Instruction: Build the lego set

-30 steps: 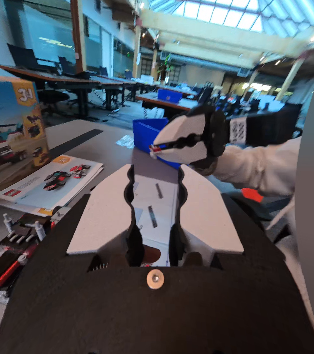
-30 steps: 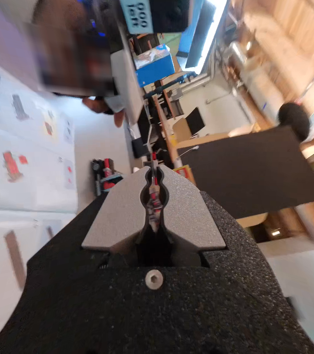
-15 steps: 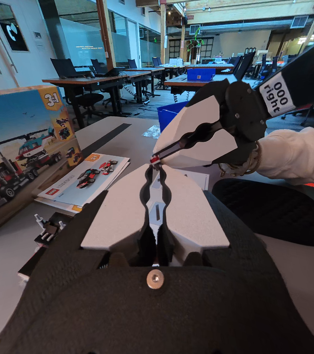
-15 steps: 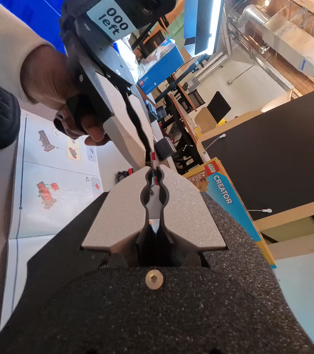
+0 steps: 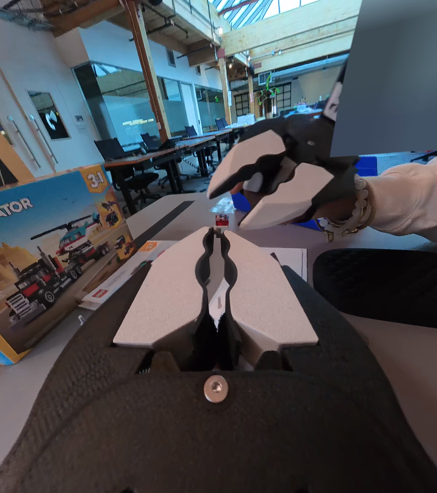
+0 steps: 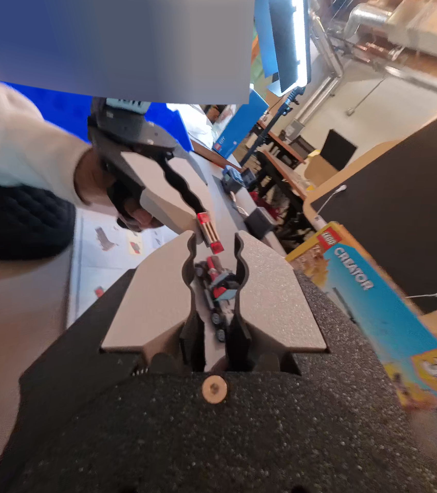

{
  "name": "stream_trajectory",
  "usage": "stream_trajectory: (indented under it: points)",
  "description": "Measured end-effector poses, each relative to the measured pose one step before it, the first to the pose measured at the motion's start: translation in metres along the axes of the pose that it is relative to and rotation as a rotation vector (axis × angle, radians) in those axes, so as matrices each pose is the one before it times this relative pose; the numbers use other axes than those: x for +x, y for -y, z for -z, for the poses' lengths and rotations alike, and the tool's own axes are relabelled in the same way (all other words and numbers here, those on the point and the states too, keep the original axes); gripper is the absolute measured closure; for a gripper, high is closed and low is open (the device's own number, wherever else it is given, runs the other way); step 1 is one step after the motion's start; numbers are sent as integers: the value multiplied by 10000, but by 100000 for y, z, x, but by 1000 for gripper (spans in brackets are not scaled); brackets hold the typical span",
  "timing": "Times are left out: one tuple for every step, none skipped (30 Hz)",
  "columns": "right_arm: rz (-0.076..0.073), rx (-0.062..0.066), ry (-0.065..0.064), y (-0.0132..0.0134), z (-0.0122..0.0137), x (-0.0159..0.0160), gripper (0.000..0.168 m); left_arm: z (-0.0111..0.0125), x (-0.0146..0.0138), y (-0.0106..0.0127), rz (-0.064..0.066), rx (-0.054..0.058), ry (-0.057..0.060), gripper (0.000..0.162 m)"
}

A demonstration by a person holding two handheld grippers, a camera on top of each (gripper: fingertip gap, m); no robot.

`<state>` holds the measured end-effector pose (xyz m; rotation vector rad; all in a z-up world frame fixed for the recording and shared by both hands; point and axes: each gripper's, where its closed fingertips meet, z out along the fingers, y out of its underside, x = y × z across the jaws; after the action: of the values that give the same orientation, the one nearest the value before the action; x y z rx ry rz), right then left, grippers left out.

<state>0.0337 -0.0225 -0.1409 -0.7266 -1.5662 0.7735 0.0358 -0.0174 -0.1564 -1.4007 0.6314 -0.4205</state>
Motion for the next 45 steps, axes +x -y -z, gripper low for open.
stream_trajectory:
  points:
    - [-939,247,314,180,148,142,135,149,108,253,-196,259,-92,157]
    - [-1281,272,470,165,151,66,130,194,189,401,-331,346,-124,157]
    - [-1628,307,698,147,122,-118,127,211,154,434,-460,340,-81,157]
    - [-1894,304,778,71,85,-134,127,190,180,334,-595,245,-82,156]
    - [-2024,260,747,-27,27,-54,127,139,152,170,-652,129,-70,157]
    - [-1862,210,1168,-25,4,-640,131,58,100,-4,-517,24,-58,157]
    - [-1692,152,1052,-115,-55,-567,133,20,99,-132,-277,-45,-110,157]
    - [-1337,202,836,-26,-49,-346,136,-9,78,-153,-150,-46,-118,156]
    - [-959,252,387,46,43,125,138,9,74,-92,-148,-14,-95,157]
    - [-414,120,210,-11,68,171,142,11,44,-85,-137,-46,-74,157]
    - [-40,-80,-71,-224,36,354,145,-8,75,-105,-118,-99,-91,157]
    - [175,-271,-229,-430,-28,393,146,-7,54,-109,-108,-111,-55,157]
    - [232,-304,-238,-446,-114,309,143,-2,7,-67,-73,-67,-11,157]
    - [151,-152,-121,-238,-149,107,140,10,41,-16,0,-3,-32,157]
    - [90,51,70,67,-115,-162,141,-5,50,-7,26,21,-40,157]
    - [7,84,-10,117,-46,-6,142,-15,35,-61,-17,-12,-16,157]
    - [56,-72,-88,-99,-11,160,144,-18,39,-58,-49,-17,-9,157]
    - [69,-99,-96,-166,20,200,150,-32,72,-1,-30,9,-41,157]
    - [-11,-86,-71,-173,5,175,153,-47,87,-17,-28,-22,-44,157]
    - [-41,-75,-20,-174,-38,88,153,-64,81,-87,-80,-77,-32,157]
    - [-41,-20,-32,-95,-22,105,153,-52,98,-114,-112,-91,-33,157]
    - [-36,43,47,-24,13,-1,154,-29,49,-54,-93,-45,-8,157]
    - [-58,21,82,-56,9,-33,154,-3,43,12,-29,4,-27,157]
    - [-21,31,67,-52,-3,-27,154,0,53,13,17,21,-49,157]
    - [-29,3,61,-77,9,-26,154,6,63,-5,-1,14,-50,157]
    - [15,3,37,-61,14,-6,154,1,58,-9,-24,0,-40,157]
    - [113,24,11,-17,3,-21,154,-2,39,-9,-4,-18,-28,157]
    - [207,67,38,65,11,-120,154,-4,13,-23,63,-37,-28,157]
    - [246,128,94,193,33,-252,155,12,8,-84,160,-88,-33,151]
    - [341,149,-36,294,76,-131,155,63,-71,-129,296,-95,9,143]
    - [481,29,-238,200,125,110,155,141,-113,-41,484,7,15,136]
    - [764,-31,-336,188,144,168,155,213,-104,58,745,137,-31,132]
    - [965,-98,-427,153,145,217,155,197,-68,100,1010,220,-120,128]
    - [1060,-178,-498,104,139,286,155,118,1,147,1157,265,-214,127]
    - [1160,-254,-455,33,98,229,155,27,-52,130,1062,232,-163,127]
    - [1197,-297,-416,-22,50,171,155,-81,-123,72,747,153,-38,127]
    - [1100,-321,-393,-59,15,134,154,-170,-217,-76,419,23,95,127]
    - [916,-217,-226,49,-17,-53,155,-235,-90,-142,137,-82,72,126]
    - [641,-54,-120,225,-16,-129,155,-249,125,-116,-59,-97,-47,126]
    - [408,-19,-15,220,-15,-172,155,-213,179,-3,-157,-41,-55,126]
    - [305,-72,-8,65,-30,-122,155,-158,119,83,-209,29,-14,127]
    - [221,-119,46,-66,-51,-154,155,-90,109,168,-225,81,-13,130]
    - [171,-67,107,-43,-58,-250,155,-45,126,192,-178,107,-39,133]
    - [126,46,48,67,-39,-176,155,-20,142,159,-97,82,-73,135]
    - [77,71,42,81,-11,-152,155,-25,227,81,-62,34,-134,139]
